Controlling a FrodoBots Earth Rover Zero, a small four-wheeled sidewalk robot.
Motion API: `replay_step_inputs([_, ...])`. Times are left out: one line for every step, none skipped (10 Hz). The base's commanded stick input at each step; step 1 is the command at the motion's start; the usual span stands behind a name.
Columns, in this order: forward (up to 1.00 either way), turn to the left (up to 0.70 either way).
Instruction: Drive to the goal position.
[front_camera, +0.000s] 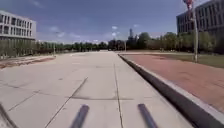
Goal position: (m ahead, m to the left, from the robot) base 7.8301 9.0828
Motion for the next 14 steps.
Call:
replay_step_inputs([0.70, 0.00])
replay_step_inputs([0.70, 0.00])
replay_step_inputs([0.70, -0.11])
replay_step_inputs([0.70, -0.30])
replay_step_inputs([0.70, -0.35])
replay_step_inputs([0.70, -0.35])
replay_step_inputs([0.70, -0.14])
replay_step_inputs([0.70, 0.00])
replay_step_inputs([0.70, 0.00])
replay_step_inputs([0.70, 0.00])
replay_step_inputs([0.70, 0.00])
replay_step_inputs([0.70, 0.00])
replay_step_inputs([0.70, 0.00])
replay_step_inputs([0.70, 0.00])
